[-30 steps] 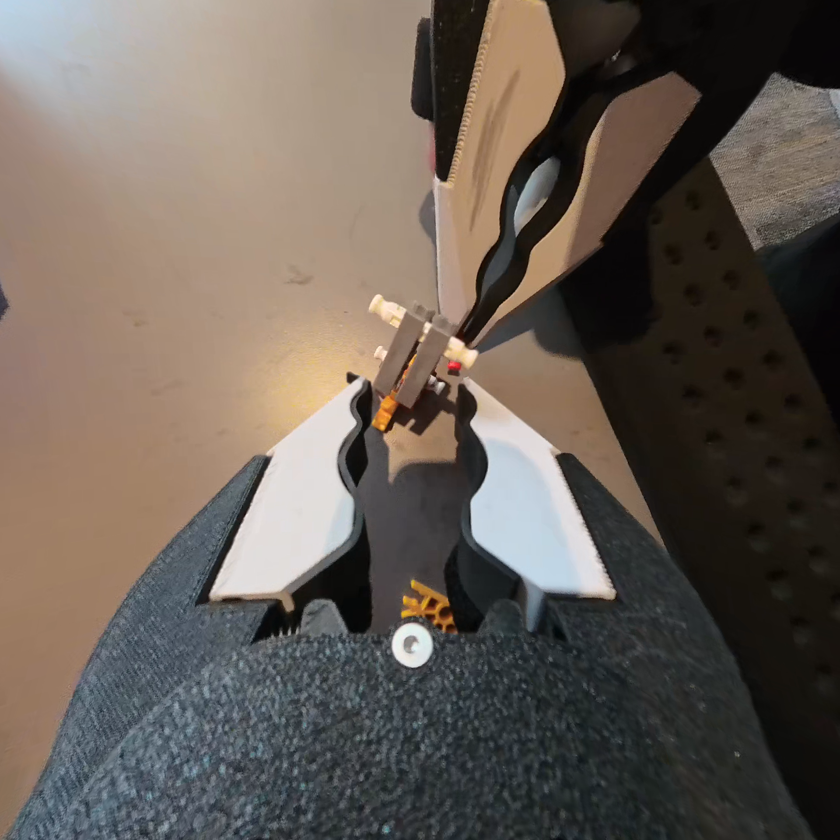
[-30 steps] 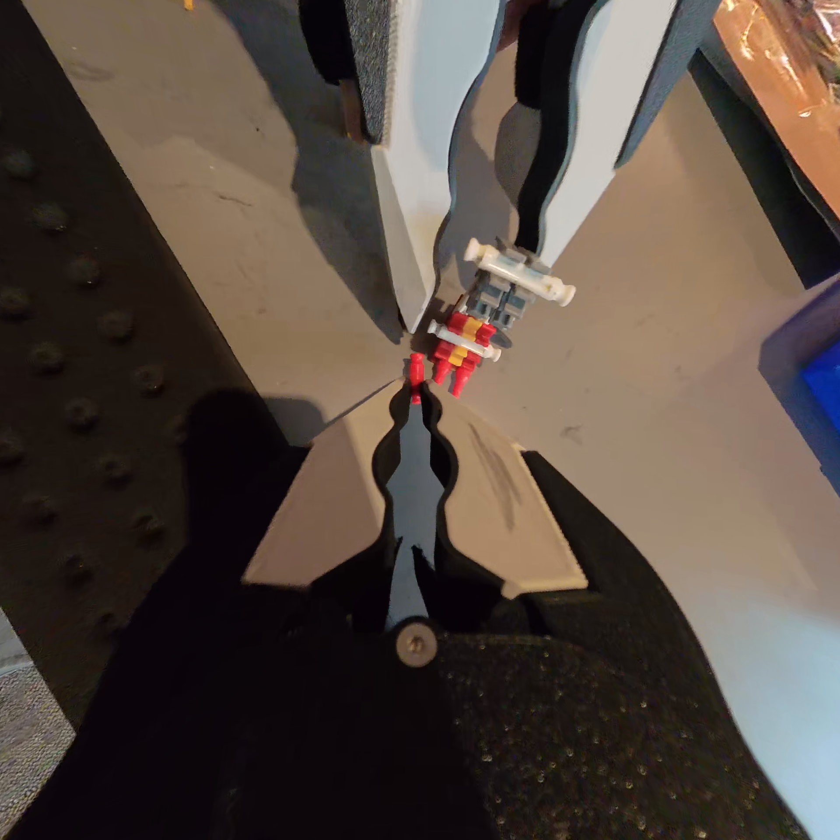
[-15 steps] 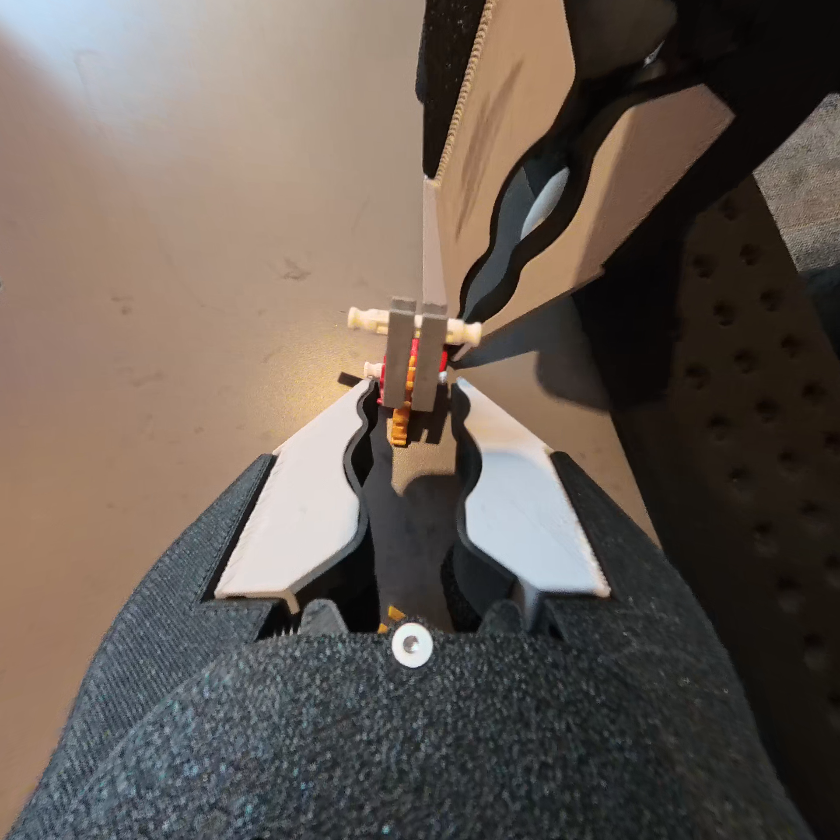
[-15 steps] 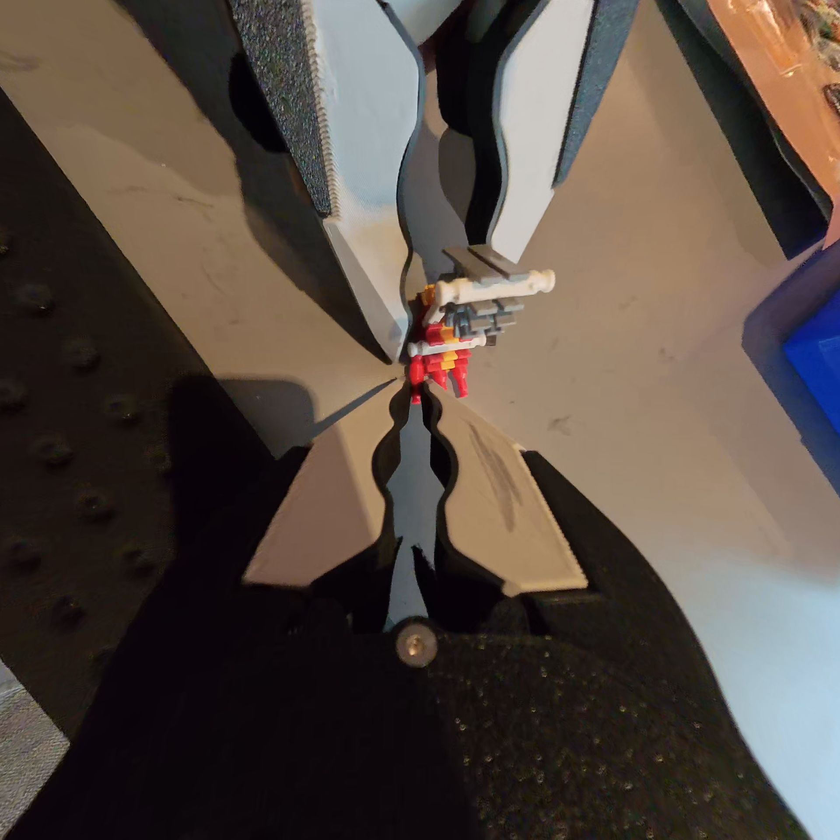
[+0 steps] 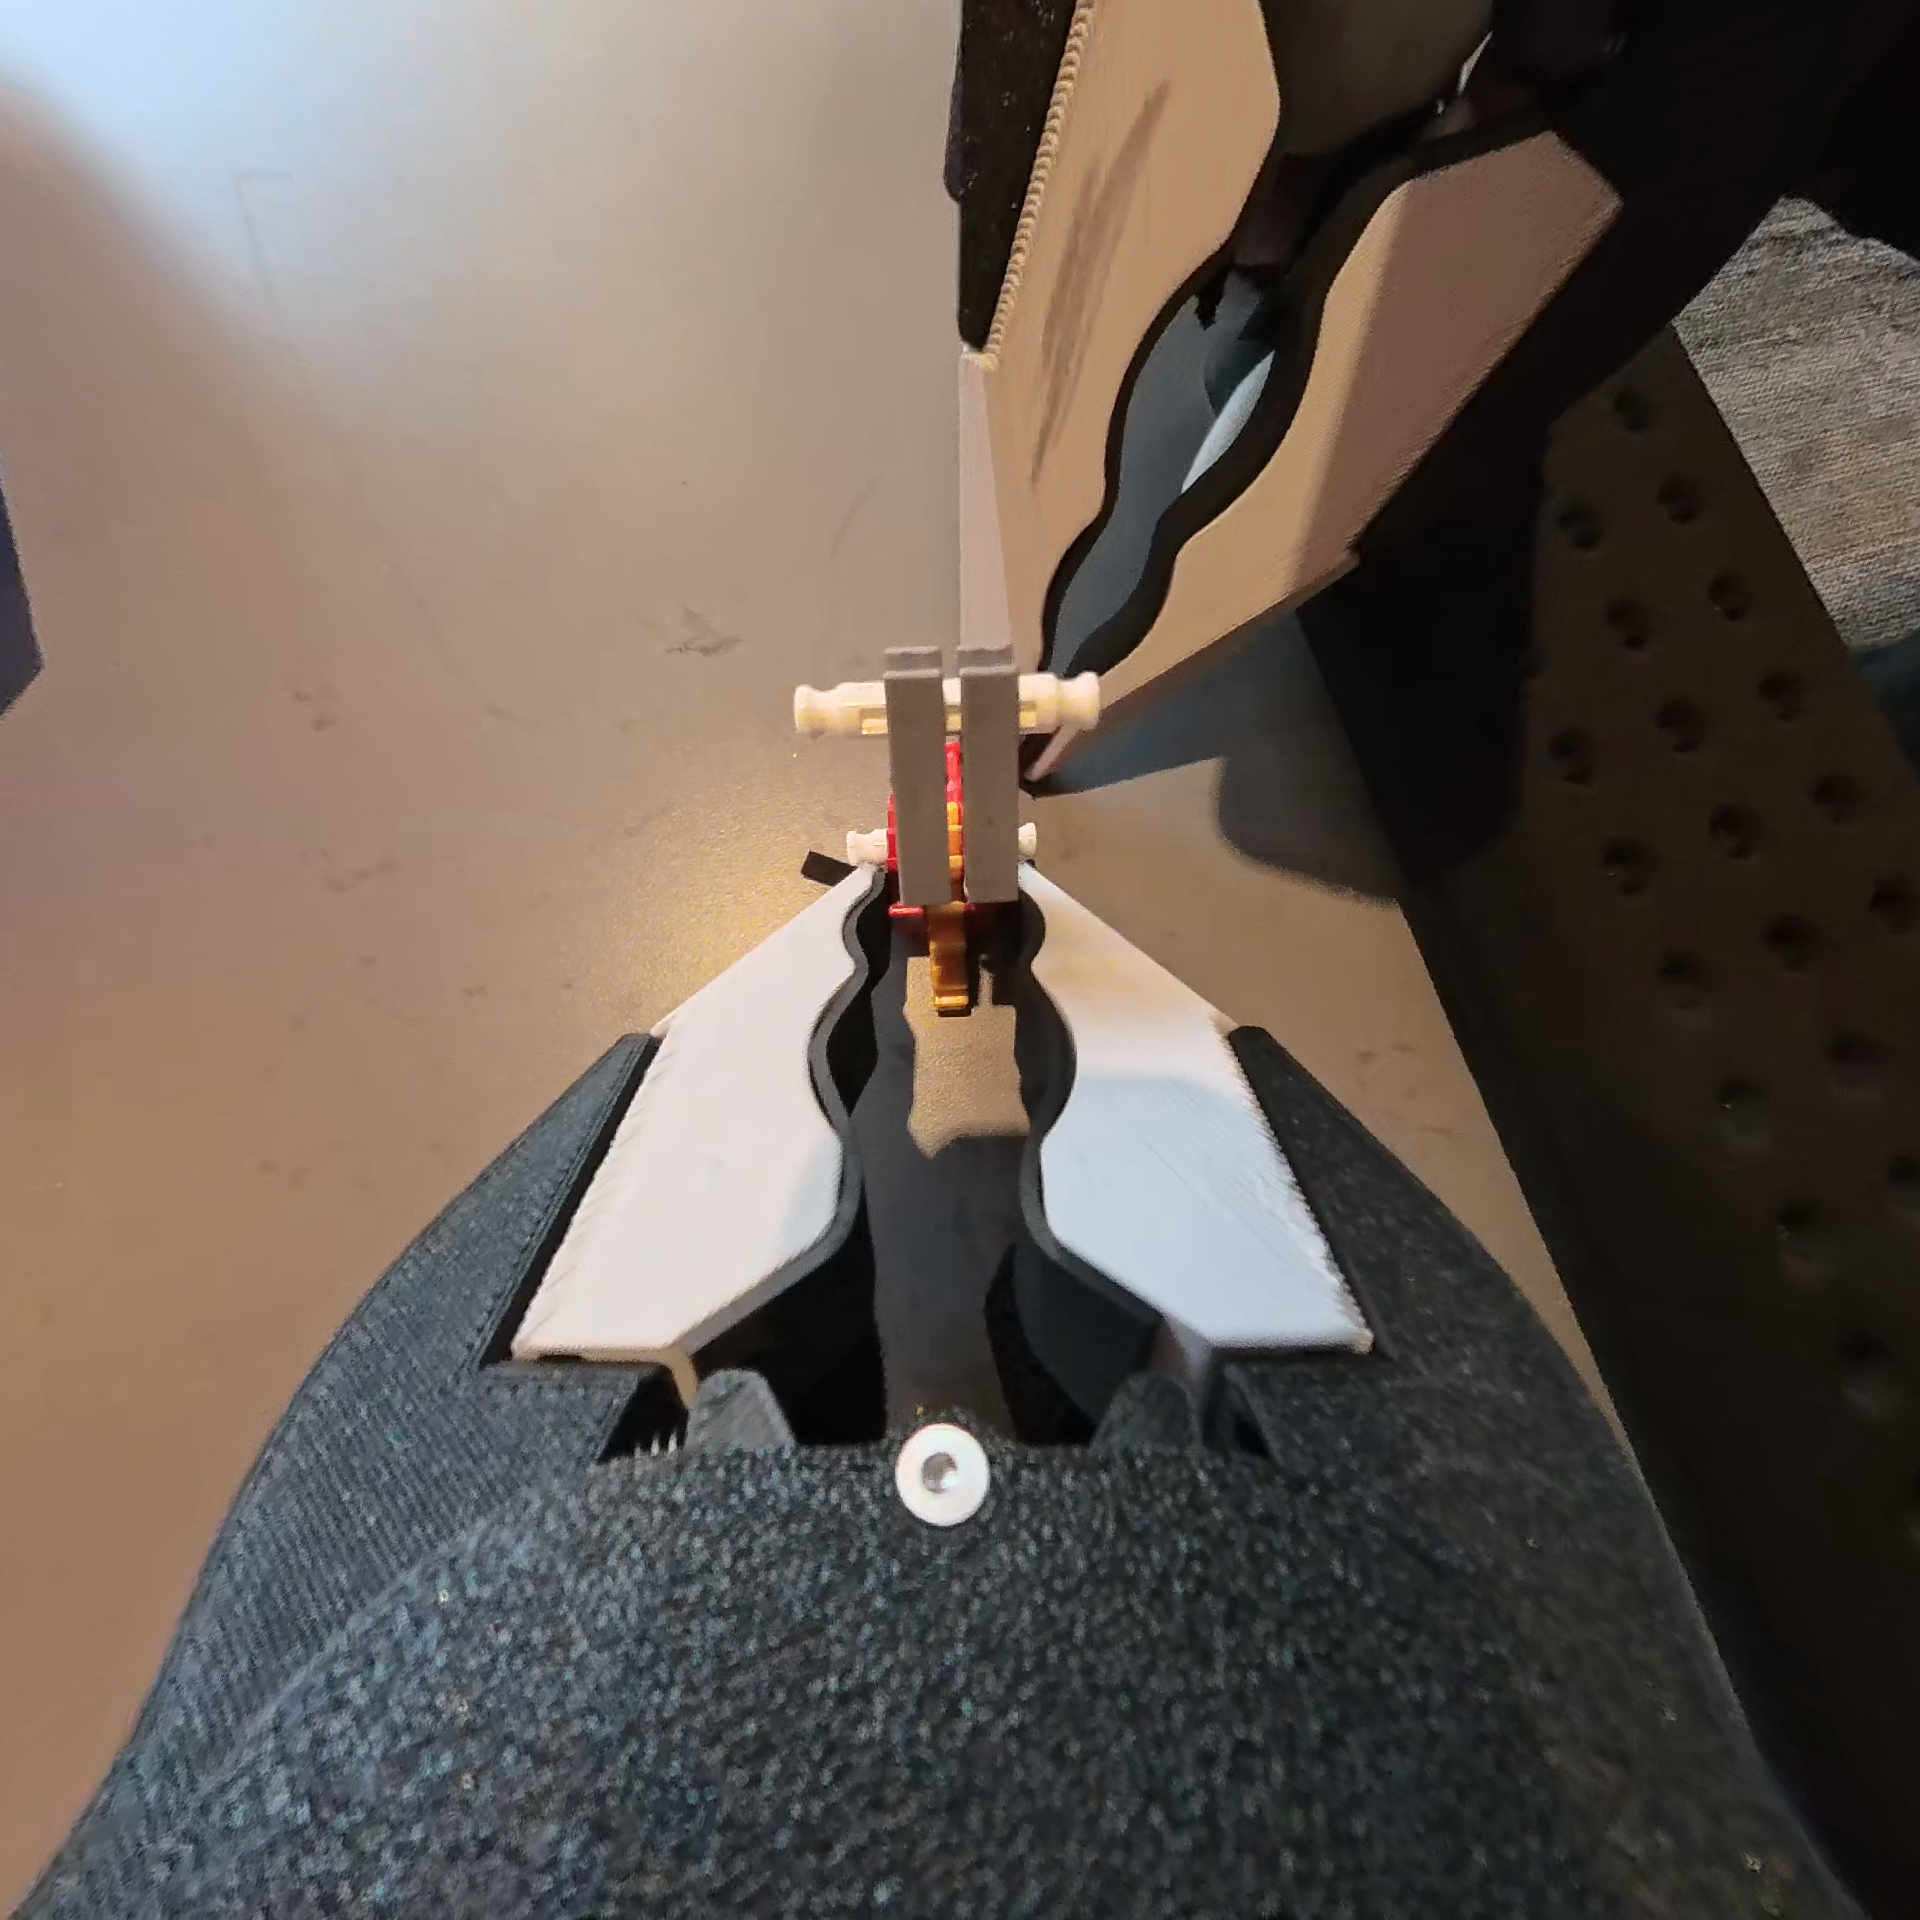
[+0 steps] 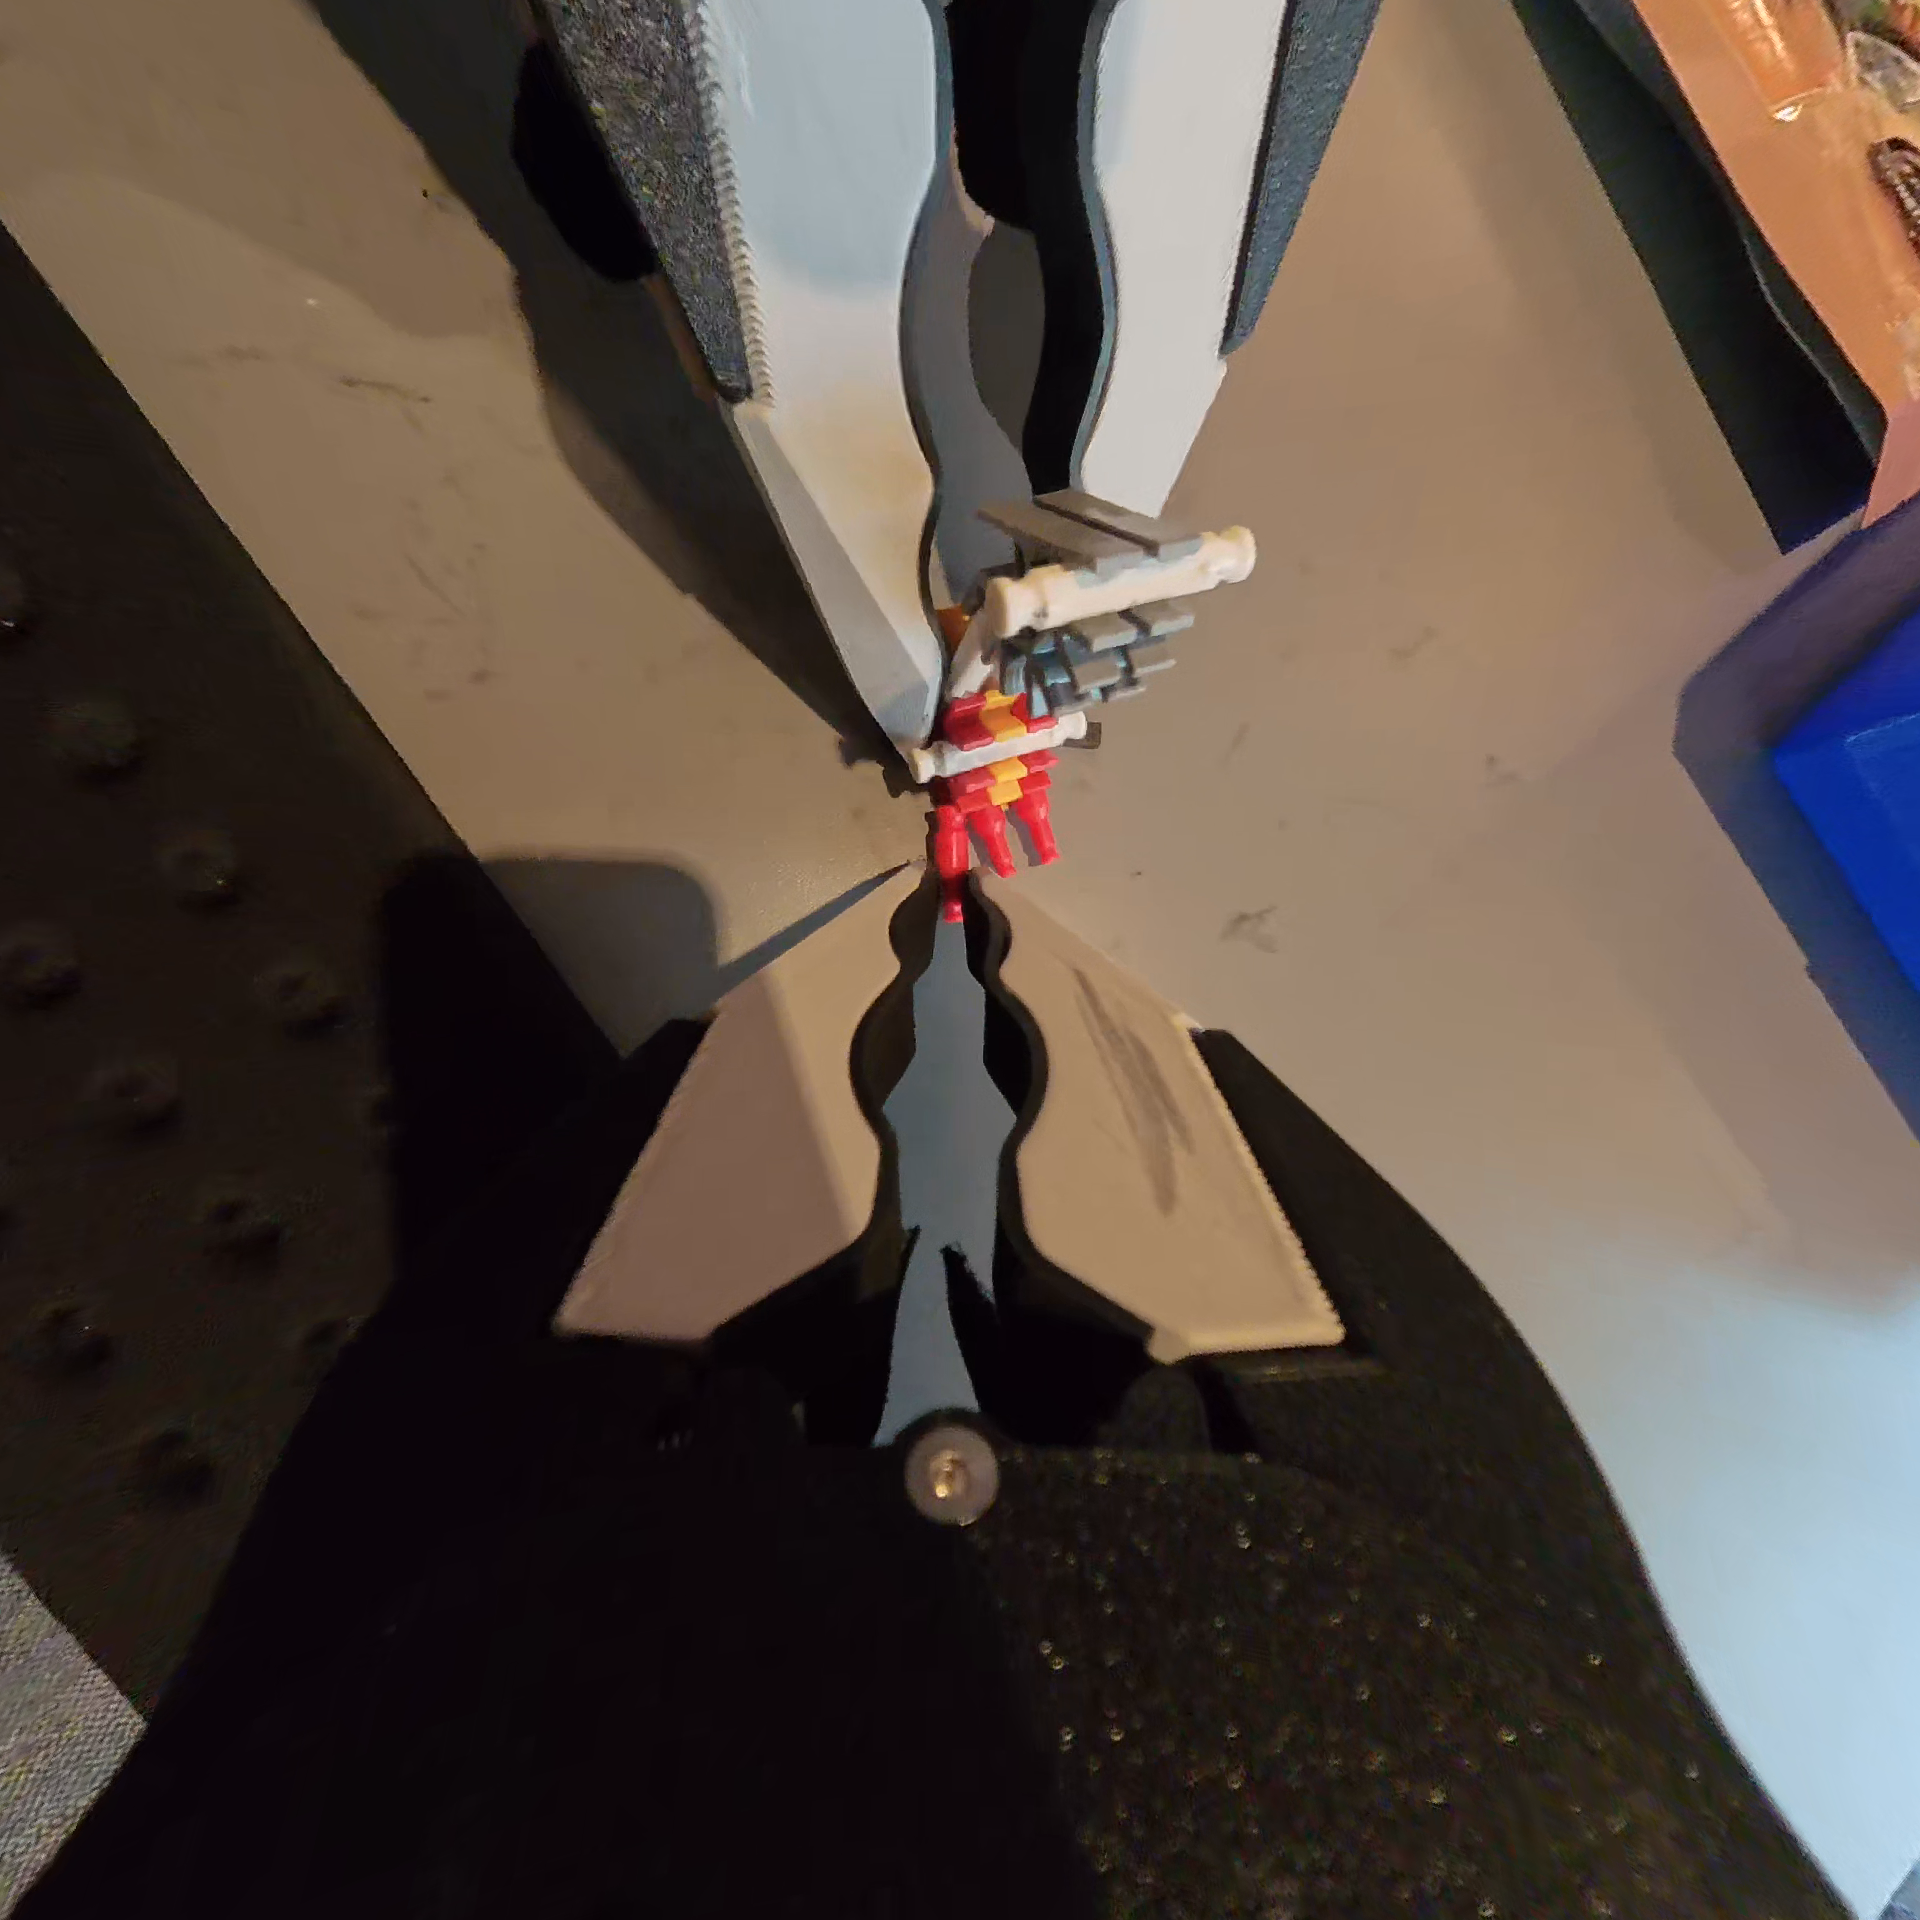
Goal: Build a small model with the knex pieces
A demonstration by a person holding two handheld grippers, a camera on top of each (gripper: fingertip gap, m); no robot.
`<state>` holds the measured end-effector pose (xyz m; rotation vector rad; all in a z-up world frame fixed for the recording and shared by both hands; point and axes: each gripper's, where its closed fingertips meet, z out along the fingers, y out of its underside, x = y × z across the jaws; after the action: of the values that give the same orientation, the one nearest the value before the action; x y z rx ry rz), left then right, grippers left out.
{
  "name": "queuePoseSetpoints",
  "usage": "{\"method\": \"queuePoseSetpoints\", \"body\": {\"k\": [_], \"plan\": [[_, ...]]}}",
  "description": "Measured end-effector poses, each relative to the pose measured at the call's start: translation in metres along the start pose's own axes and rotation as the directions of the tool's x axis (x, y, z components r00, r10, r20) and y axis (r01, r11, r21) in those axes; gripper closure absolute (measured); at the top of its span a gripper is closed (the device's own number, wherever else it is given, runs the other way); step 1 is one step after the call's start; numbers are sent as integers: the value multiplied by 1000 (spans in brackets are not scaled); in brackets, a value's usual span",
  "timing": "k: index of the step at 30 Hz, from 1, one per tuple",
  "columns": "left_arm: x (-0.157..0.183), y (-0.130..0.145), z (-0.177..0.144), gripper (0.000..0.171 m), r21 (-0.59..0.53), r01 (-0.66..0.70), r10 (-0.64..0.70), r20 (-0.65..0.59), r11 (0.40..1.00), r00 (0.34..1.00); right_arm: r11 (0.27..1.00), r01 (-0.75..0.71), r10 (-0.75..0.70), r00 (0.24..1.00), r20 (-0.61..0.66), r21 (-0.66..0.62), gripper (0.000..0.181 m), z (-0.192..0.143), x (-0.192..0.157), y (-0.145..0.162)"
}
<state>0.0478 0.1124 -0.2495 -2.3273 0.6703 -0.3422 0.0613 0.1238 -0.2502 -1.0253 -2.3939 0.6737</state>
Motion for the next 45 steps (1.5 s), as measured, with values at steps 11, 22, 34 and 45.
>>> {"method": "queuePoseSetpoints", "body": {"k": [11,22,34,45], "plan": [[0,0,0,154,14,5,-5,-10,1000,1000,1000,28,-28,999,-18,4,178,1,-1,-2],[0,0,0,153,19,12,-11,-18,1000,1000,1000,26,-27,998,-61,-11,177,2,0,-5],[1,-2,-1,154,41,117,-112,-104,992,988,999,3,0,996,-88,35,178,-1,-1,-6],[0,-5,-2,154,21,272,-259,-239,962,936,997,77,-77,994,-75,-9,178,-4,5,-3]]}}
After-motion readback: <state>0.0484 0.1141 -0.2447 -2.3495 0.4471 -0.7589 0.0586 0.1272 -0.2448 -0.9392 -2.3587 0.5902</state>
